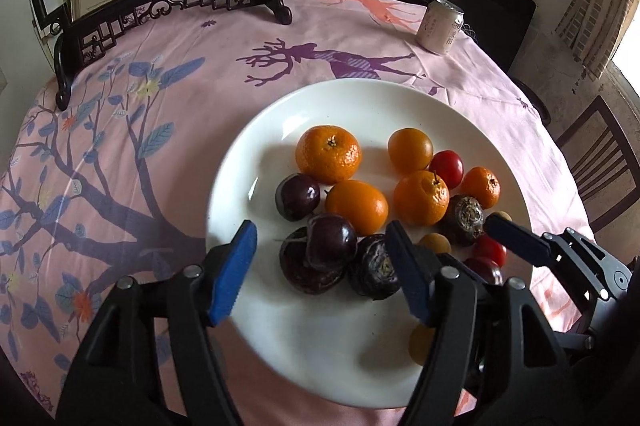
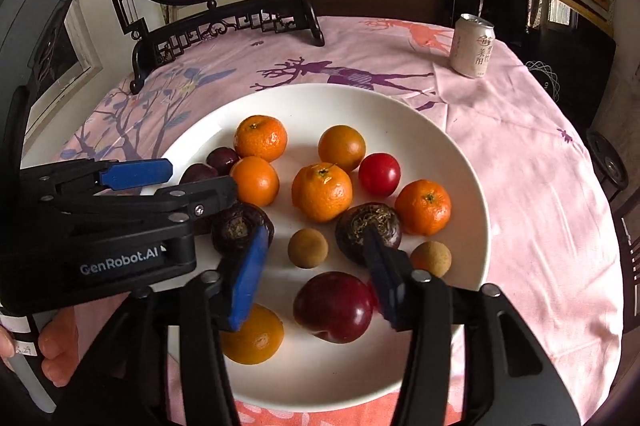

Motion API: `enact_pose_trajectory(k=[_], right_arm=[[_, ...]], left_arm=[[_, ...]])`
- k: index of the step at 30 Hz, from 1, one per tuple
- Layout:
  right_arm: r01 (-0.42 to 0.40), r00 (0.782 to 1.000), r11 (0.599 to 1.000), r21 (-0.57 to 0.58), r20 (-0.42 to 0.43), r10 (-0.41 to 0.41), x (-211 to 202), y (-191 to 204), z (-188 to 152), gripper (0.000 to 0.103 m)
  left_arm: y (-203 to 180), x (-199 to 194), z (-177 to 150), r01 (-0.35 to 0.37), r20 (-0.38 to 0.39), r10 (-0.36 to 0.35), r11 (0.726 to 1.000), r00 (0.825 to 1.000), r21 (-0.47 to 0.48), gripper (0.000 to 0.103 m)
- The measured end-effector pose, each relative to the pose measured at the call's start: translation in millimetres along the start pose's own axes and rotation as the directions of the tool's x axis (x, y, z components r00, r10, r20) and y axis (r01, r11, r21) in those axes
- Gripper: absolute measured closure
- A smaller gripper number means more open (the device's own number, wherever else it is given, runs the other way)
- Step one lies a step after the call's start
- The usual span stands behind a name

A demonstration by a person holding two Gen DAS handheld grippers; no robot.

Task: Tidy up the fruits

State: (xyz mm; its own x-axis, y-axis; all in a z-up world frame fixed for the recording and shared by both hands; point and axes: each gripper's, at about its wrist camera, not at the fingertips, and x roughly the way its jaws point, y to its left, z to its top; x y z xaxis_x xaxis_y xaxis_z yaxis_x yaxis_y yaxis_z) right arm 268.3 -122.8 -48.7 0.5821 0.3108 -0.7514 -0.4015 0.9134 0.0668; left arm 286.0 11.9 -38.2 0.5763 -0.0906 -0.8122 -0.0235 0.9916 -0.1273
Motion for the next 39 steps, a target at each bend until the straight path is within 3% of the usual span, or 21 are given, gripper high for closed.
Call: enact_pose_trajectory(k=[2,3,4,6,9,12,22,31,39], right_arm=[[0.028,1.0,0.999,-0.019,0.011,-0.028,-10,3,-1,0.044],[0.055,0.998,0.998,-0.038,0.006,-0.055,-15,6,-3,0.033],[0.093,0.996,0.994,-0.065,-0.003,-0.093,-20,10,-6,0.017],[0.149,0.989,0.983,-0.103,0.003,-0.15,-33,17,-15,0.002],[0.163,0.987,0.982,-0.099,0.023,-0.161,-58,23,-36,0.001],[0.225,0.974,0.97,-0.087,0.029,-0.223,-76,26,-57,0.001],[0.251,0.968,0.968,0.003,0.02,-0.251,-115,26,-104,0.001],[0.234,0.972,0.972,0.007,0.023,-0.234,-128,36,-112,0.001],[0.214,0.976,0.977,0.023,0.026,-0.215,-132,37,-113,0.001]], left_arm=[[2,-8,-3,-0.001,0.017,0.001,1.0,1.0,-0.01,0.02],[3,-13,-5,-0.004,0.025,0.004,1.0,1.0,-0.01,0.019],[3,-19,-8,-0.01,0.028,0.011,1.0,1.0,-0.008,0.015],[3,-33,-18,-0.025,0.044,0.026,1.0,0.999,-0.005,0.011],[1,-61,-39,-0.041,0.107,0.039,0.999,0.994,0.018,0.002],[-1,-84,-63,-0.065,0.15,0.06,0.998,0.987,0.024,0.002],[-6,-123,-134,-0.055,0.129,0.049,0.998,0.99,0.04,0.002],[-4,-150,-148,-0.087,0.18,0.08,0.996,0.98,0.031,0.002],[-7,-153,-150,-0.091,0.18,0.08,0.995,0.98,0.051,0.002]])
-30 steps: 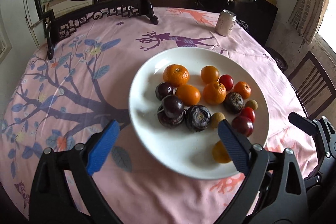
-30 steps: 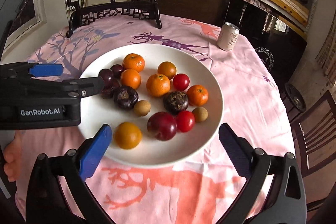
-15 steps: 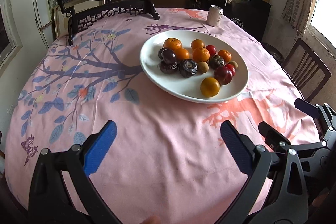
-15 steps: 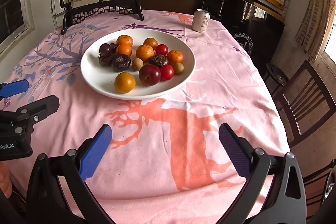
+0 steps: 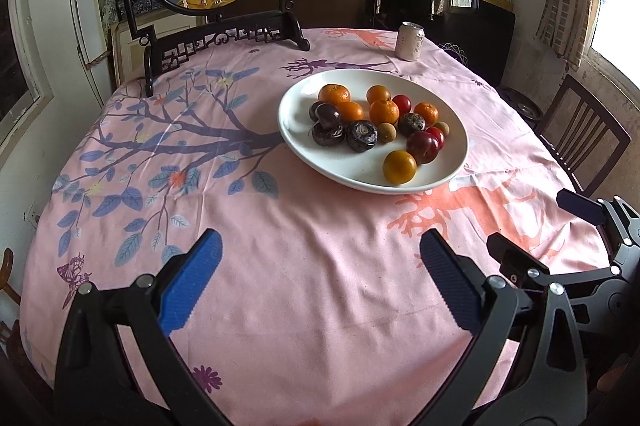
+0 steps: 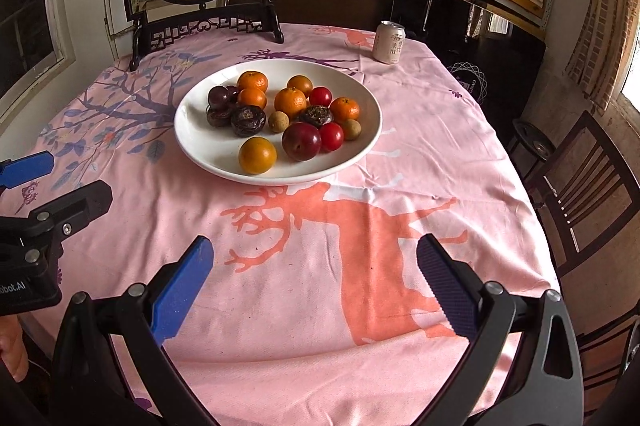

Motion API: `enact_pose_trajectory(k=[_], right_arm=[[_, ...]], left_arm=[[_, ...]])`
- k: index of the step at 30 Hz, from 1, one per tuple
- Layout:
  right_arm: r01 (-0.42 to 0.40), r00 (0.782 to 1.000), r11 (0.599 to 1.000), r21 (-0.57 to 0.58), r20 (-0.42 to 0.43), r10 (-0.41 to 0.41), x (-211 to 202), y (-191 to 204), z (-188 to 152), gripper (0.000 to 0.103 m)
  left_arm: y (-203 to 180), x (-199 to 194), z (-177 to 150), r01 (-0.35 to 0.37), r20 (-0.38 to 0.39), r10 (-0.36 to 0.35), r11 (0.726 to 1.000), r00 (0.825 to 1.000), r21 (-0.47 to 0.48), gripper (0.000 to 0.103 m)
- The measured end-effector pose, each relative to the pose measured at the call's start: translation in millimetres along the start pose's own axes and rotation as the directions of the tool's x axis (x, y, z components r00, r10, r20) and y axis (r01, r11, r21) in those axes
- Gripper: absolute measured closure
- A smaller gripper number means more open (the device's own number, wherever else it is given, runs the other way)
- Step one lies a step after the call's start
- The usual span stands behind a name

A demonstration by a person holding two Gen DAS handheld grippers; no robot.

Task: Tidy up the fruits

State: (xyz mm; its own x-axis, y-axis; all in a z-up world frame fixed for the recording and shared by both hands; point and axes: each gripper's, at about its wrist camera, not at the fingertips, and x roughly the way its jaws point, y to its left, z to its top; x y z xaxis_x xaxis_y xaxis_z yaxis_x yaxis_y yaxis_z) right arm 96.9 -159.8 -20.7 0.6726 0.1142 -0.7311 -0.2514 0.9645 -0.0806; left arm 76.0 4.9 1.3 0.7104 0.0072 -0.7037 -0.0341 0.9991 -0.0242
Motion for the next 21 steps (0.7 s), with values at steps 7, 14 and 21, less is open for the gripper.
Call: enact_pose_trajectory(k=[7,14,21], right_arm=[[-0.009,1.0,1.0,0.018,-0.01,0.01,2.3,-2.5,1.6,0.001],[-0.011,1.0,1.0,0.02,-0.011,0.012,2.7,-2.7,2.0,0.001],[-0.012,1.0,1.0,0.023,-0.013,0.013,3.1,-3.2,2.4,0.001]], left_arm=[[-1.8,-0.4,0.3,-0.012,0.006,0.012,1.0,1.0,0.011,0.002],[-2.1,-0.6,1.1,-0.016,0.007,0.016,1.0,1.0,0.011,0.002],[-1.7,1.2,0.7,-0.02,0.002,0.02,1.0,1.0,0.006,0.002]])
